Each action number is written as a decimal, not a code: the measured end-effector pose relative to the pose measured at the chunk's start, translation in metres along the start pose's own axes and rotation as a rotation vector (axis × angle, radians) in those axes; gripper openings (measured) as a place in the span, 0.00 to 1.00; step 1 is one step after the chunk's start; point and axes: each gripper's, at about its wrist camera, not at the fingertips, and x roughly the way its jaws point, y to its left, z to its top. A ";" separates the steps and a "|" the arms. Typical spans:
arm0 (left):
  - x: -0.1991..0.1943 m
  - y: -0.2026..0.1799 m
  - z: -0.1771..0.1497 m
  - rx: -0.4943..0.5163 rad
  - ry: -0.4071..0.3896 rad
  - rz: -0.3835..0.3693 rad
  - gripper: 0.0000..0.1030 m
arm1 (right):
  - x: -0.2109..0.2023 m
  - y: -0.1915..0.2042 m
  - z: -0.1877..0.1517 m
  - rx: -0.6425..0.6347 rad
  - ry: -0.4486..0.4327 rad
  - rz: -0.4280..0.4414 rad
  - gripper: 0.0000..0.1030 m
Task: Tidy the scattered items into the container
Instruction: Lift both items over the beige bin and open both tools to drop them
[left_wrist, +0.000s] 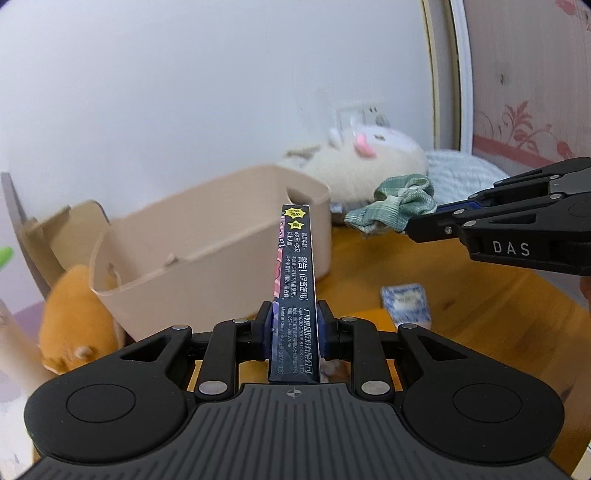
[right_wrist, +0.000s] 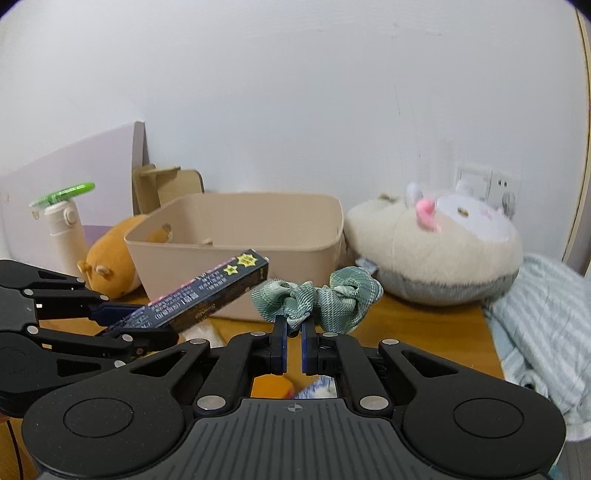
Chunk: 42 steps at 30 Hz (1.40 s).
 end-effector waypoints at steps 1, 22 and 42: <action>-0.003 0.003 0.003 -0.001 -0.009 0.009 0.23 | -0.002 0.002 0.004 -0.006 -0.007 -0.001 0.06; 0.023 0.096 0.068 -0.112 -0.055 0.247 0.23 | 0.048 0.035 0.105 -0.109 -0.058 -0.005 0.06; 0.138 0.154 0.060 -0.273 0.200 0.231 0.23 | 0.181 0.034 0.104 -0.085 0.177 -0.023 0.07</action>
